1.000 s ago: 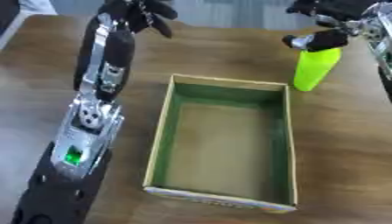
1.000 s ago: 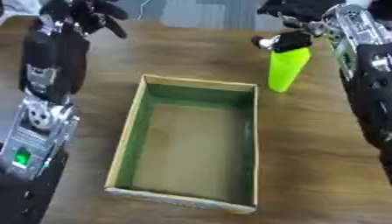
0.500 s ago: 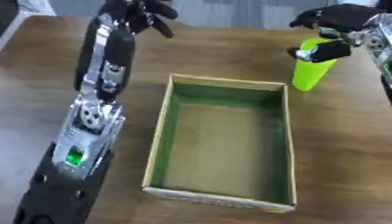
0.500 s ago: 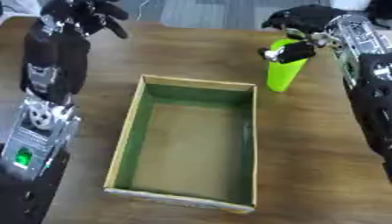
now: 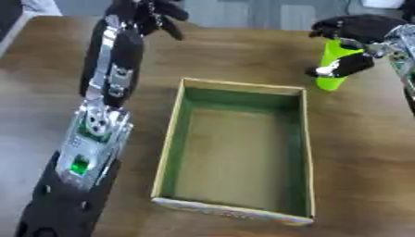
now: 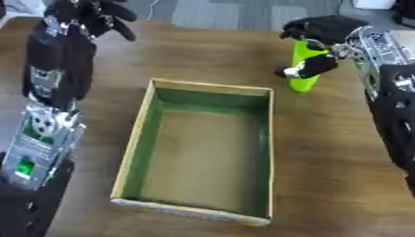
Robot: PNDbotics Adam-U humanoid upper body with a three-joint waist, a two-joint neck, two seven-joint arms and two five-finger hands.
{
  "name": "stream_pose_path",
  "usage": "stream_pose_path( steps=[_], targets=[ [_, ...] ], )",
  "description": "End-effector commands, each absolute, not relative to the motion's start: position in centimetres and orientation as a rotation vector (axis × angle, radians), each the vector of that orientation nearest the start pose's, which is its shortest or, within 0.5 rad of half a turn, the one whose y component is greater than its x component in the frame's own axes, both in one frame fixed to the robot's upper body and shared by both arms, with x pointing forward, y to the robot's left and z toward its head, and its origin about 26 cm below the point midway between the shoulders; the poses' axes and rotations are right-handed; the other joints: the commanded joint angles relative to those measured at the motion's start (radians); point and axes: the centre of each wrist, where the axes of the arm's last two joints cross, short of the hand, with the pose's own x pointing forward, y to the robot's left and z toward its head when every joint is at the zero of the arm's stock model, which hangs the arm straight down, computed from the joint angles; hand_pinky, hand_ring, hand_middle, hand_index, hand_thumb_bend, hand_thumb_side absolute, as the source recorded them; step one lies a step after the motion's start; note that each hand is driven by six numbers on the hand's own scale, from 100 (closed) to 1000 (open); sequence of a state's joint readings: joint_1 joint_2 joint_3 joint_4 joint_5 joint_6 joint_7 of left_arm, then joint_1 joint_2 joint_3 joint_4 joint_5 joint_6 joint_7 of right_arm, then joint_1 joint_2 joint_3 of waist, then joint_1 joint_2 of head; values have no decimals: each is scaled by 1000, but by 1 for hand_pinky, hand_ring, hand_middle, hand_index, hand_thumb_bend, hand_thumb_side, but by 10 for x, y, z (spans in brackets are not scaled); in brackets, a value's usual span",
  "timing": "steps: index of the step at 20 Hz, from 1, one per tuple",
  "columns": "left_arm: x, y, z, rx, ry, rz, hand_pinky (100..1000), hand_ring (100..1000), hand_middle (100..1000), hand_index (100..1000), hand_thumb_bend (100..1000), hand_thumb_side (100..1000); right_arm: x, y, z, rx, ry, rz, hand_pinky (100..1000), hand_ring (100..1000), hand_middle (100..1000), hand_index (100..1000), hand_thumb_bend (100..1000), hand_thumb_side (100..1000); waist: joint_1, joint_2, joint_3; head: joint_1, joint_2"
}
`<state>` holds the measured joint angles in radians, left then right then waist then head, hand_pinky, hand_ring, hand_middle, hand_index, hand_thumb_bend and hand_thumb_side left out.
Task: Pick up objects on the table and place them in the box.
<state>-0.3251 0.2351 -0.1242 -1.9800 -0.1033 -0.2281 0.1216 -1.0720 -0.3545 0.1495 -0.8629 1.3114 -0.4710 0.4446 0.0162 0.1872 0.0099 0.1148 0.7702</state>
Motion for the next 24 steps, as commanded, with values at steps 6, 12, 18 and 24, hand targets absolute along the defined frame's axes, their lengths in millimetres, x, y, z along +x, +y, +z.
stream_pose_path(
  steps=[6, 12, 18, 24],
  targets=[
    [301, 213, 193, 78, -2529, -338, 453, 611, 638, 714, 591, 934, 496, -251, 235, -1090, -1231, 2017, 100, 1000, 1000, 1000, 535, 832, 3, -10, 3, -1, 0],
    [301, 213, 192, 77, -2524, -341, 460, 610, 634, 708, 600, 928, 497, -254, 235, -1111, -1239, 2011, 100, 993, 1000, 1000, 474, 844, 6, -12, 2, -4, 0],
    [301, 213, 192, 76, -2523, -337, 463, 609, 632, 700, 599, 927, 494, -256, 237, -1155, -1307, 1979, 100, 462, 730, 761, 365, 723, 10, -14, 1, -7, 0],
    [301, 214, 193, 77, -2526, -328, 462, 607, 629, 692, 598, 927, 486, -265, 228, -1387, -1701, 1750, 100, 100, 318, 375, 203, 706, 17, -13, 0, -9, 0]
  ],
)
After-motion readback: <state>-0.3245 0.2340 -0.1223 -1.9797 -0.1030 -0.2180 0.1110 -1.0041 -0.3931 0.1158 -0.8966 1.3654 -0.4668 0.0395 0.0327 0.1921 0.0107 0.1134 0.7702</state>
